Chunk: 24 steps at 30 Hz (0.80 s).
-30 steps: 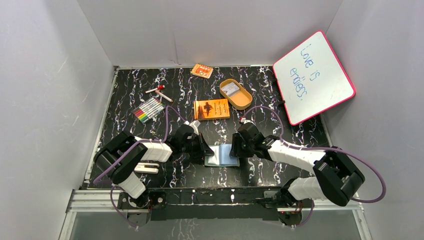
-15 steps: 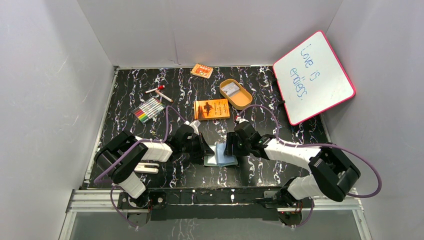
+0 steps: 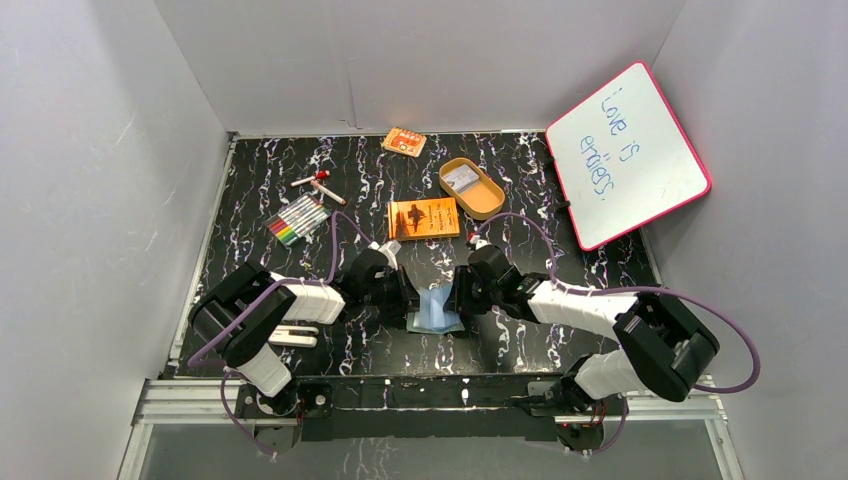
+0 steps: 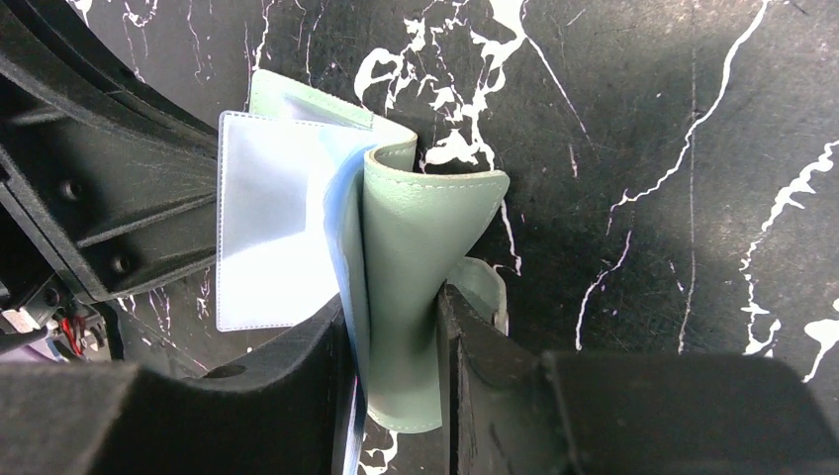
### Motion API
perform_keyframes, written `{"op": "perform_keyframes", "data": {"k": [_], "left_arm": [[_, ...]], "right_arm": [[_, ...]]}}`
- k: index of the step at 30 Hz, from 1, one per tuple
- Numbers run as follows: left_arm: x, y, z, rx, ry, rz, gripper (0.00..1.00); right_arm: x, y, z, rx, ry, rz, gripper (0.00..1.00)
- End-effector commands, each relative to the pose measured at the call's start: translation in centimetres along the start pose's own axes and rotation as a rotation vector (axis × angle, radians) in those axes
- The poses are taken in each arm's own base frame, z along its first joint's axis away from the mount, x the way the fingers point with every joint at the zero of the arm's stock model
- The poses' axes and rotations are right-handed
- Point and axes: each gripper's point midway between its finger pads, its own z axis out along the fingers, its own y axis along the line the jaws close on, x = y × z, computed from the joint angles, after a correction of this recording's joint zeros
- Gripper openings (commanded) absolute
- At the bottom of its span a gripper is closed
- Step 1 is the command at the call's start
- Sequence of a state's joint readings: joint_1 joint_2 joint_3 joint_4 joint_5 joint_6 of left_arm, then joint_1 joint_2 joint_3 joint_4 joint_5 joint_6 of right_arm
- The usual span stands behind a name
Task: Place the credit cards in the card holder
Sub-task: Open the card holder at the center of the board.
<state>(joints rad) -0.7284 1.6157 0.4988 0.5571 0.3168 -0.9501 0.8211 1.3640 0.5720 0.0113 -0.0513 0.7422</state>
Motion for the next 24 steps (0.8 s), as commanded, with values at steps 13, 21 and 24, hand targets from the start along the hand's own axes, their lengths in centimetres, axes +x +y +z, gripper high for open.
{"op": "perform_keyframes", "data": {"k": [13, 21, 24], "left_arm": [[0.3, 2.6, -2.1, -0.169, -0.023, -0.019, 0.44], [-1.9, 3.4, -5.0, -0.283, -0.156, 0.017, 0.52], [-2.8, 3.6, -5.9, -0.317, -0.206, 0.025, 0.53]], "right_arm": [[1.0, -0.2, -0.3, -0.007, 0.001, 0.012, 0.27], [1.2, -0.7, -0.3, 0.01, -0.002, 0.015, 0.26], [1.3, -0.8, -0.3, 0.012, -0.002, 0.015, 0.26]]}}
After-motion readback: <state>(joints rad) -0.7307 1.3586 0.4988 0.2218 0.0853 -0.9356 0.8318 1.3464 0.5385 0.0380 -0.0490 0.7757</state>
